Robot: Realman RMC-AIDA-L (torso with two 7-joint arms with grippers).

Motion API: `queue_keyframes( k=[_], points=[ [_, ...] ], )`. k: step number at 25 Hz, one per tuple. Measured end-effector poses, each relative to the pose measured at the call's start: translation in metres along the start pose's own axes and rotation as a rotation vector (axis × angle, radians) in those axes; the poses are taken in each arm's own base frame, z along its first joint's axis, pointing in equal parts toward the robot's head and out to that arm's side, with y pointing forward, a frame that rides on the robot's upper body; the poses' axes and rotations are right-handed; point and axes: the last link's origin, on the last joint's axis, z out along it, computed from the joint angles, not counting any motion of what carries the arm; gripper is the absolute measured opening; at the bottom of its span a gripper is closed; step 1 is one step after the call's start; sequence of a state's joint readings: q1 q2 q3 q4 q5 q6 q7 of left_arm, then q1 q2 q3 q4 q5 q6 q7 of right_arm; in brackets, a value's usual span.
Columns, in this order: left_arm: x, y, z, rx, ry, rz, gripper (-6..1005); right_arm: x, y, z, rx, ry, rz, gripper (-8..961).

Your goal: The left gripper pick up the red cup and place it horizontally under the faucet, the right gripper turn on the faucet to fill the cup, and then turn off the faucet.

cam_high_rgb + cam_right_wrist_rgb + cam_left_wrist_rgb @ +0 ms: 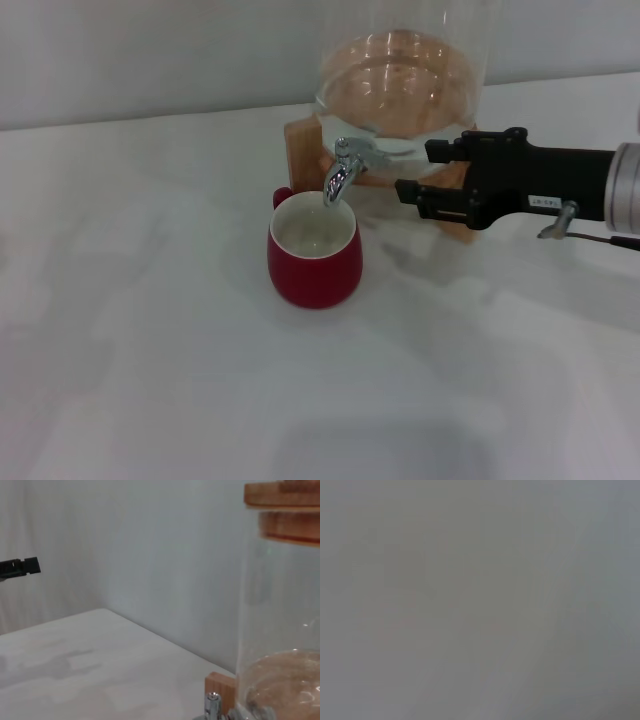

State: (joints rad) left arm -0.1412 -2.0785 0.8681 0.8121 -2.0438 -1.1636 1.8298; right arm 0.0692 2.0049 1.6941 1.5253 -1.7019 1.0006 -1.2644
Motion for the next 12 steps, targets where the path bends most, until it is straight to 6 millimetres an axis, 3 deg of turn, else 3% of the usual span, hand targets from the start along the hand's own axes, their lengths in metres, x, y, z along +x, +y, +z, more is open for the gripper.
queue_keyframes(
  k=[12],
  points=[
    [0.000, -0.001, 0.000, 0.005, -0.001, 0.003, 865, -0.003, 0.014, 0.015, -0.043, 0.001, -0.014, 631]
  ],
)
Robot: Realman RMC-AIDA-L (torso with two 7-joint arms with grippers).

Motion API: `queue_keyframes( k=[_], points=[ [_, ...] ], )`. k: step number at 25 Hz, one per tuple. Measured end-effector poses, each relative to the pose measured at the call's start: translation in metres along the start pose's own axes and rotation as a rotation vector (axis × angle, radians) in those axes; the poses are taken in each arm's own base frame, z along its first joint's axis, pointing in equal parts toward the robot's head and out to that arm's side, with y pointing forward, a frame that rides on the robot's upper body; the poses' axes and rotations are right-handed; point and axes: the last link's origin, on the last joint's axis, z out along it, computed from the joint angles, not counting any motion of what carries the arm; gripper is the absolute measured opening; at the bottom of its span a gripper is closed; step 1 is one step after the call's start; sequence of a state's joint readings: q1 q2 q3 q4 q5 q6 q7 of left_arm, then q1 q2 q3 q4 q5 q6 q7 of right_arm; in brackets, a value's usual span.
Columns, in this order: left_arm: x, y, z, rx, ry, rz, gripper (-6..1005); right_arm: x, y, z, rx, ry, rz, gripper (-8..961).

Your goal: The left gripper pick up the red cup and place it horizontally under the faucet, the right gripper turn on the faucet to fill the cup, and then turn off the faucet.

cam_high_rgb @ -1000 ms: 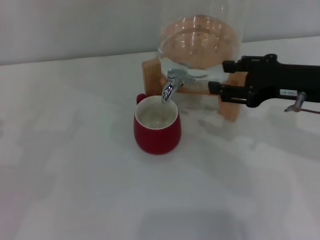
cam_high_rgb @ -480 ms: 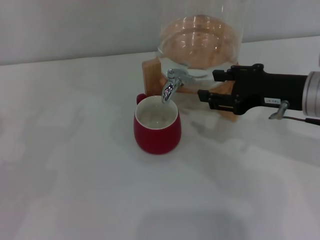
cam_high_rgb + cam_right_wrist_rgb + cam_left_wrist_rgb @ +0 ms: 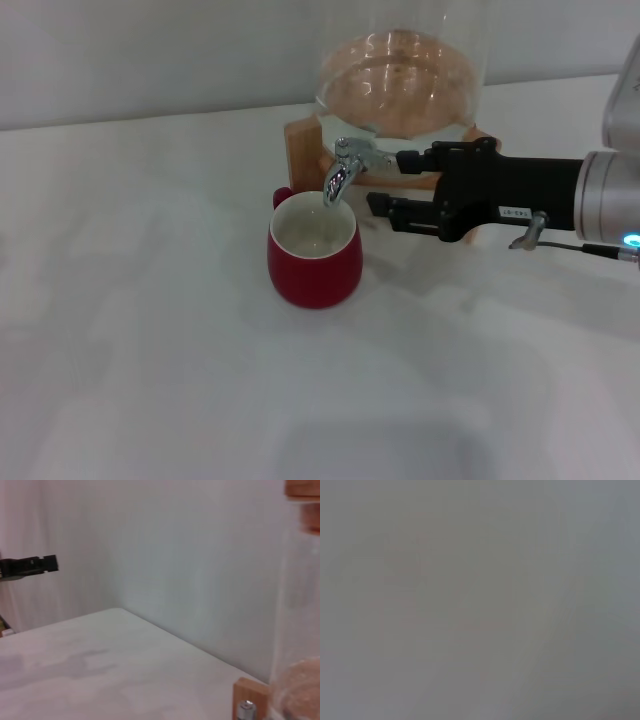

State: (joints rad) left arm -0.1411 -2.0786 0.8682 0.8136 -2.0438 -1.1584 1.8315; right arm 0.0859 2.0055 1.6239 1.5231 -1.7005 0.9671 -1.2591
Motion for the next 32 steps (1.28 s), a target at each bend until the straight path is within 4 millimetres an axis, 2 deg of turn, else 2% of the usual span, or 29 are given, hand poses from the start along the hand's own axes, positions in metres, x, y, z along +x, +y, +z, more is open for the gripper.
queue_keyframes(
  k=[17, 26, 32],
  points=[
    [-0.001, -0.001, 0.000, 0.005, -0.006, 0.000, 864, -0.009, 0.017, 0.016, -0.083, -0.004, -0.043, 631],
    [-0.002, 0.000, 0.000, 0.004, -0.008, 0.000, 863, -0.010, 0.017, 0.014, -0.090, -0.011, -0.035, 631],
    [-0.002, 0.002, -0.002, -0.009, -0.015, 0.007, 863, -0.005, 0.008, 0.004, -0.048, -0.011, -0.014, 631]
  ],
)
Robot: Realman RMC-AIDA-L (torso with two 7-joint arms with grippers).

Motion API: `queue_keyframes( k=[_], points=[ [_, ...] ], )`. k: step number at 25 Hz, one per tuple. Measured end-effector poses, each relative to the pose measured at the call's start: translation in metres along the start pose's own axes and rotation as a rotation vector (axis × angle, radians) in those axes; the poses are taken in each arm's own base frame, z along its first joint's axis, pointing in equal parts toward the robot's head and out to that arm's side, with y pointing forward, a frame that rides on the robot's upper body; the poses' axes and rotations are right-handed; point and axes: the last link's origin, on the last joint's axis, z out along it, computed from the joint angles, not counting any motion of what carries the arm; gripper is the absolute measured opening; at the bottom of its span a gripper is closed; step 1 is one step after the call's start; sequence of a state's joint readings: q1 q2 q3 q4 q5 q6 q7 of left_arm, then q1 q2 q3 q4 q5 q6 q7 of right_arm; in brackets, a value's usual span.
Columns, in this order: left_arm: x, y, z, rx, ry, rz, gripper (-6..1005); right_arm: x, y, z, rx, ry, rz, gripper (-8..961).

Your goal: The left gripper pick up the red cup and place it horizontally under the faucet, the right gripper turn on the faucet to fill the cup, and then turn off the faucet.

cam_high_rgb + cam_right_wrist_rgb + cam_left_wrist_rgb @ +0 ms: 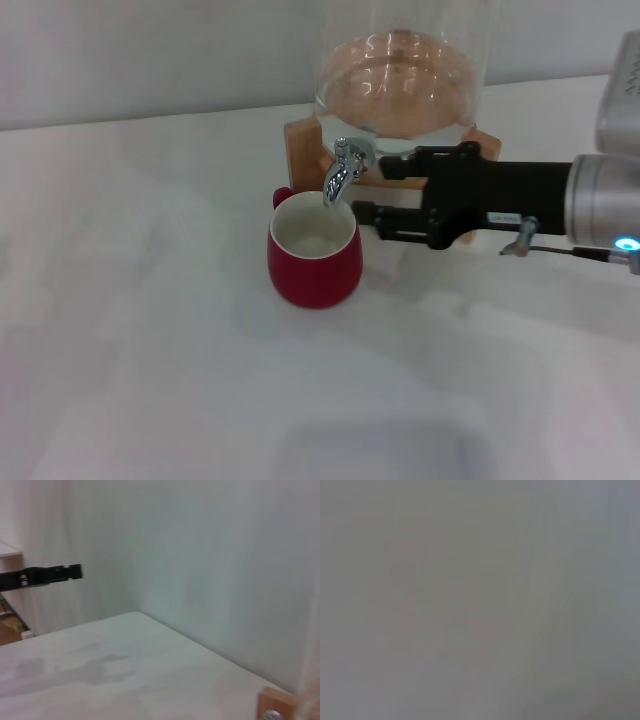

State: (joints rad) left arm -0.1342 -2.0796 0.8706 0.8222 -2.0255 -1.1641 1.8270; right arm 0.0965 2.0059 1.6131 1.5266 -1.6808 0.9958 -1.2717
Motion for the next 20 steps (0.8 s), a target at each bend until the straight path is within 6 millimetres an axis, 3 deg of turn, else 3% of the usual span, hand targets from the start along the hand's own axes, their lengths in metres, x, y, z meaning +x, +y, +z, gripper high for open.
queue_keyframes(
  k=[9, 15, 20],
  points=[
    [0.009, 0.011, -0.008, -0.082, -0.114, 0.055, 863, 0.008, -0.012, -0.018, 0.057, -0.016, 0.055, 631],
    [0.016, 0.000, -0.017, -0.028, -0.083, 0.026, 864, 0.005, -0.007, -0.023, 0.028, -0.034, 0.048, 631],
    [0.015, -0.004, -0.013, -0.007, -0.099, 0.034, 864, 0.004, -0.007, -0.031, 0.006, -0.044, 0.041, 631]
  ],
)
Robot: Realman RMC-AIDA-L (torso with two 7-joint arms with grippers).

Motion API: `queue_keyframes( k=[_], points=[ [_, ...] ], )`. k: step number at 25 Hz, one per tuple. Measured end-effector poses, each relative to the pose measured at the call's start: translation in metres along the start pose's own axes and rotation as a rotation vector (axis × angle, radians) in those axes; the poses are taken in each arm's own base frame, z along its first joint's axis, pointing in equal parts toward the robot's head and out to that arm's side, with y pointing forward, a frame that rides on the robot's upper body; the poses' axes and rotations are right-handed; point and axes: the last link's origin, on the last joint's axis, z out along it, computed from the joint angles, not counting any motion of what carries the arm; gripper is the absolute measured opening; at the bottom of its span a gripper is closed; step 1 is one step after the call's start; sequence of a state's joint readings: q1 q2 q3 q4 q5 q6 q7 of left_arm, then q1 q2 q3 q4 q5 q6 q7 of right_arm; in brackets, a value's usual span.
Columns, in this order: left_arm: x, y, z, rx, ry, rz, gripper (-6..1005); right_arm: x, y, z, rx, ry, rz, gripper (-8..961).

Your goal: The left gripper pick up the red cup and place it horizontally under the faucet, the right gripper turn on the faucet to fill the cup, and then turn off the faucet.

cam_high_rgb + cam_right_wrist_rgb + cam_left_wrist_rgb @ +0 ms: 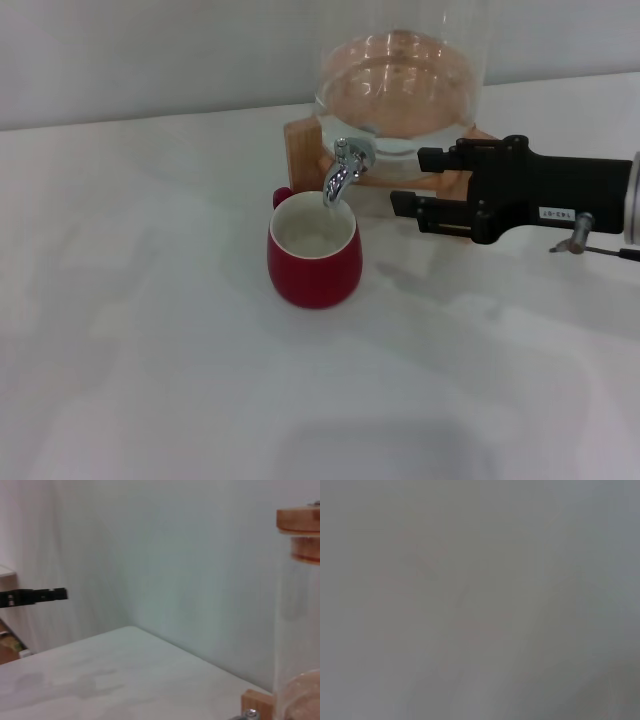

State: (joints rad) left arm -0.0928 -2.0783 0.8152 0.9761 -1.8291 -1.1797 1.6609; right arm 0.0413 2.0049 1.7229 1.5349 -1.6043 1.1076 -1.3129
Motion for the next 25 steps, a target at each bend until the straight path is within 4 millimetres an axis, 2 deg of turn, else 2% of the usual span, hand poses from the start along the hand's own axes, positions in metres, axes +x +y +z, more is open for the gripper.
queue_keyframes(
  k=[5, 10, 16, 20, 25],
  points=[
    [0.001, -0.002, 0.003, 0.015, -0.003, 0.005, 864, -0.003, 0.008, -0.006, -0.087, -0.031, -0.032, 632],
    [0.001, -0.003, 0.005, 0.022, -0.004, 0.006, 864, -0.007, 0.017, -0.003, -0.155, -0.054, -0.062, 632],
    [0.002, -0.003, 0.010, 0.017, -0.002, 0.005, 865, -0.008, 0.031, 0.019, -0.215, -0.049, -0.098, 632],
    [0.000, -0.003, 0.011, 0.017, -0.004, 0.001, 865, -0.007, 0.036, 0.037, -0.174, -0.041, -0.119, 632],
    [-0.004, -0.007, 0.009, 0.044, -0.013, -0.013, 865, -0.010, 0.040, 0.044, -0.121, -0.047, -0.138, 632]
  ],
)
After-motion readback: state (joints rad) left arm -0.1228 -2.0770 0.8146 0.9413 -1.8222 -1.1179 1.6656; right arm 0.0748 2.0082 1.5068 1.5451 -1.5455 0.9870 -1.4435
